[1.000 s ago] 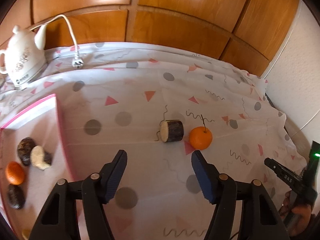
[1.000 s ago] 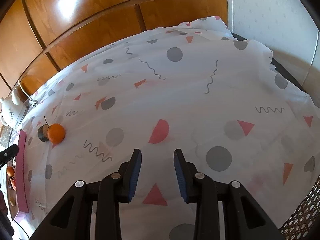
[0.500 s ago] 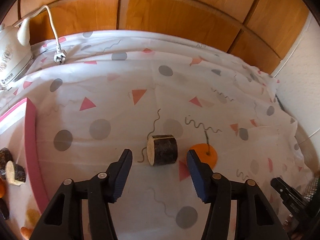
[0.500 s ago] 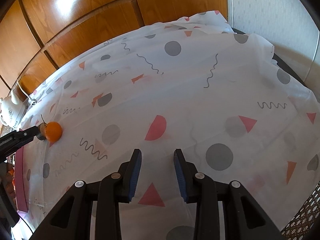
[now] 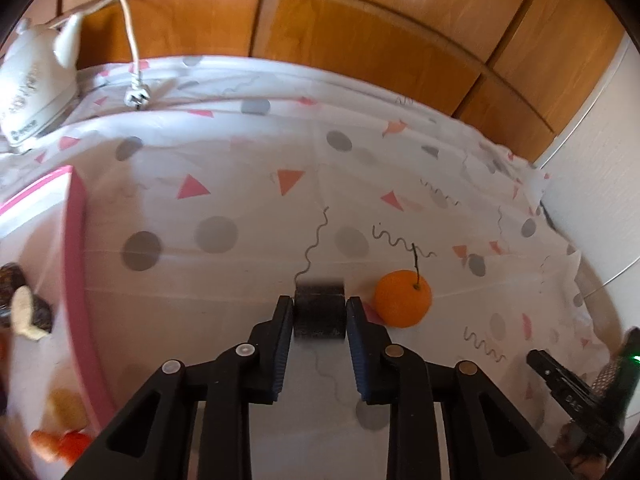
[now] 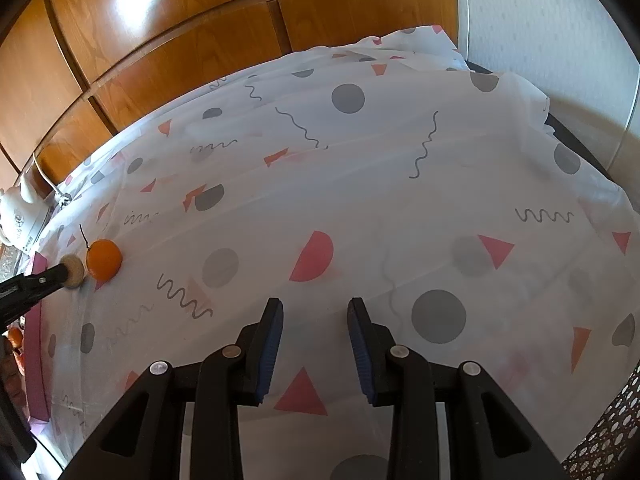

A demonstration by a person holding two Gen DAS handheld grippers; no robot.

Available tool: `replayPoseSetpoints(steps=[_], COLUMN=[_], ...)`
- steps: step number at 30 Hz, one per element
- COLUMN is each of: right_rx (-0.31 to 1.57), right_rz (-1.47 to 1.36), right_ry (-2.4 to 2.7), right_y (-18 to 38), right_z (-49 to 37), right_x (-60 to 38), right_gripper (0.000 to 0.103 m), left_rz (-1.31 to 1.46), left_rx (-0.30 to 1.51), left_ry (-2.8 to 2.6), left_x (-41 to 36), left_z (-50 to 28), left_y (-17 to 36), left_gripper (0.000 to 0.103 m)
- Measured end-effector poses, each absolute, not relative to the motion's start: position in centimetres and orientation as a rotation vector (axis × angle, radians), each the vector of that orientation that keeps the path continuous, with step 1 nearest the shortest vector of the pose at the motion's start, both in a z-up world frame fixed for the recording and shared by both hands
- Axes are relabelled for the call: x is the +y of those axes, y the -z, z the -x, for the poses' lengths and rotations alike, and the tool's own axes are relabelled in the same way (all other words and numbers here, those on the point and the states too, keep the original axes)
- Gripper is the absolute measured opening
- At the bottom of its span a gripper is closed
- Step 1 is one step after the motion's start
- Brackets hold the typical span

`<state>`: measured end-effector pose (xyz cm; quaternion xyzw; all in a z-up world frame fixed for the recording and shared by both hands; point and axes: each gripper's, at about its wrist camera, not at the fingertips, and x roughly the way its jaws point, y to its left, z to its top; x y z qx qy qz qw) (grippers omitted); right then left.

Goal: Organize fruits
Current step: 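Reach the left tool to the cut dark root slice and grasp it, then carry the root slice with the left tool into the tray, release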

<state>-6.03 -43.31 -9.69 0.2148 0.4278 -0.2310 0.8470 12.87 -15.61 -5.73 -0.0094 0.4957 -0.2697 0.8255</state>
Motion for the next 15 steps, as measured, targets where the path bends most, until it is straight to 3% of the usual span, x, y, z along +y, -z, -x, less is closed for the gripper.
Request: replayPoseSetpoints(steps=[7, 15], right_rx=[0.901, 0.899], right_rz=[-0.446, -0.452], right_ry=[0.490, 0.487], right_y=[9.7, 9.5], right_z=[6.2, 6.4], right_x=[-43.2, -42.9], right_gripper=[0.034, 0.034], left_rz=[0.048, 0.050], left_rx=[0.977, 0.981], left_ry=[0.566, 0.559], left_x=[-12.3, -10.2], left_z=[-11.7, -11.4], left_y=[3.3, 2.8], left_gripper=[0.016, 0.017])
